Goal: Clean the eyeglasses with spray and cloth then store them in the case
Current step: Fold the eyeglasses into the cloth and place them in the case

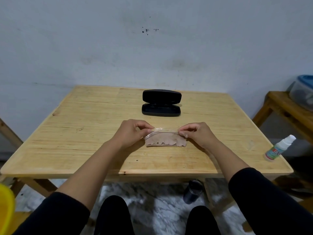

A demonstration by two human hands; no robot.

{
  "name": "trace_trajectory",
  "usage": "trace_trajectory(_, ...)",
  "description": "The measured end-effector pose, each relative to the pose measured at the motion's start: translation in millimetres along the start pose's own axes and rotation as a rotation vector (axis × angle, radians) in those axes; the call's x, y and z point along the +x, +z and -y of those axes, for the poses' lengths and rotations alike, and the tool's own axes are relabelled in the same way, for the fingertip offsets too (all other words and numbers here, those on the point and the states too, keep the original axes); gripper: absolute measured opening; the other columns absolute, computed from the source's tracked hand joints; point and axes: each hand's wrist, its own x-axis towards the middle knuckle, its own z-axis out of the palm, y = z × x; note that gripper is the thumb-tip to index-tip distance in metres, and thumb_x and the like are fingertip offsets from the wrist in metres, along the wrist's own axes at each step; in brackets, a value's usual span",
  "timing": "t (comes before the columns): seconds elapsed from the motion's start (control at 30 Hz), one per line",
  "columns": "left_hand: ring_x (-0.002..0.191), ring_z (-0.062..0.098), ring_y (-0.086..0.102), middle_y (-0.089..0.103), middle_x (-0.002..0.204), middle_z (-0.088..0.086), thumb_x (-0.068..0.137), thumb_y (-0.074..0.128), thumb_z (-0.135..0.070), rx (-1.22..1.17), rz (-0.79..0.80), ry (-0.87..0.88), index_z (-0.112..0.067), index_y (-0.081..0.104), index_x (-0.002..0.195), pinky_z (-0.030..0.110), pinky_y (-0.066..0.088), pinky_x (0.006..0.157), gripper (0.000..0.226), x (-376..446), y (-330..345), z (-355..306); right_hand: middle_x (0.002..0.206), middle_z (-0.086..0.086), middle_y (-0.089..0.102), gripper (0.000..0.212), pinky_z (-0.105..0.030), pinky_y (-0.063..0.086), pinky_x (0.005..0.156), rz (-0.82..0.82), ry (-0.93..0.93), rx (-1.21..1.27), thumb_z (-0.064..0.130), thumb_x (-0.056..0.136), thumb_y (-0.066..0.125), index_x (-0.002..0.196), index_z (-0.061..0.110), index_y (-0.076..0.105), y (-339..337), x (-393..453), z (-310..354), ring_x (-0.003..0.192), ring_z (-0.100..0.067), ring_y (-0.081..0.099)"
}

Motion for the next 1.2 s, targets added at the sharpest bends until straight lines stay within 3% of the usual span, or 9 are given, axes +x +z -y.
trace_trajectory(0.1,0.081,-0.011,0.055,0.066,0.089,-0.017,0.086,0.065,-0.026,0.050,-0.009,0.006,-0.026,0.073,0.098,0.002,0.038,0.063,0.014,0,3,-4,0.088,0.008,0.071,0.012,-0.011,0.043,0.076,-0.008,0.018,-0.006,0.011,0.081,0.071,0.092,0.016,0.075,-2,-1,0,0.087,0.001,0.061)
trace_trajectory(0.2,0.083,-0.006,0.054,0.063,0.091,-0.015,0.085,0.065,-0.033,0.059,-0.057,0.000,-0.029,0.070,0.104,0.010,0.038,0.068,0.020,-6,4,-3,0.093,0.007,0.071,0.014,-0.021,0.048,0.084,-0.031,0.031,0.027,0.019,0.081,0.071,0.095,0.018,0.074,-4,-6,2,0.094,-0.006,0.063)
trace_trajectory(0.27,0.084,-0.002,0.056,0.064,0.094,-0.010,0.082,0.067,-0.035,0.058,-0.067,-0.015,-0.029,0.069,0.106,0.012,0.040,0.068,0.024,-10,4,0,0.094,0.005,0.071,0.021,-0.017,0.052,0.077,0.000,0.052,0.066,0.020,0.077,0.075,0.098,0.018,0.073,-5,-11,4,0.092,-0.010,0.065)
trace_trajectory(0.37,0.085,0.002,0.059,0.066,0.094,-0.006,0.075,0.074,-0.036,0.033,-0.064,-0.055,-0.030,0.069,0.106,0.012,0.042,0.069,0.032,-16,5,1,0.092,0.007,0.068,0.033,-0.004,0.046,0.058,0.017,0.046,-0.025,0.020,0.071,0.080,0.103,0.018,0.071,-5,-16,6,0.085,-0.003,0.061)
trace_trajectory(0.57,0.084,0.005,0.063,0.067,0.091,-0.007,0.079,0.073,-0.029,0.062,-0.130,-0.074,-0.027,0.069,0.107,0.013,0.044,0.070,0.029,-17,12,-2,0.088,0.003,0.068,0.029,-0.007,0.043,0.060,-0.069,0.005,-0.182,0.016,0.076,0.076,0.105,0.016,0.071,3,-15,7,0.078,-0.004,0.060)
trace_trajectory(0.7,0.081,0.006,0.064,0.069,0.093,-0.004,0.080,0.072,-0.024,0.015,-0.182,-0.069,-0.025,0.070,0.105,0.016,0.048,0.069,0.025,-9,14,-6,0.081,0.005,0.067,0.024,-0.005,0.044,0.059,-0.168,0.007,-0.134,0.012,0.078,0.072,0.102,0.014,0.072,5,-6,10,0.071,-0.003,0.059)
trace_trajectory(0.87,0.073,0.004,0.062,0.069,0.088,-0.006,0.080,0.072,-0.022,-0.012,-0.289,-0.012,-0.024,0.071,0.102,0.002,0.043,0.065,0.022,21,3,-14,0.081,0.003,0.065,0.021,0.001,0.039,0.054,-0.242,-0.048,-0.115,0.008,0.079,0.072,0.099,0.013,0.072,1,21,28,0.067,0.000,0.056)
trace_trajectory(1.0,0.061,-0.003,0.053,0.061,0.074,-0.008,0.080,0.072,-0.019,-0.001,-0.373,0.018,-0.020,0.072,0.103,-0.001,0.036,0.061,0.022,55,-7,-21,0.083,0.001,0.066,0.022,0.003,0.038,0.057,-0.281,-0.099,-0.161,0.008,0.077,0.073,0.099,0.011,0.073,-5,53,41,0.064,0.003,0.053)
trace_trajectory(1.2,0.060,-0.006,0.050,0.059,0.073,-0.007,0.082,0.069,-0.012,0.014,-0.418,0.045,-0.015,0.072,0.103,-0.004,0.035,0.062,0.022,92,-7,-15,0.080,0.003,0.063,0.022,0.003,0.038,0.058,-0.334,-0.077,-0.132,0.007,0.078,0.070,0.100,0.012,0.072,-1,90,43,0.066,0.002,0.054)
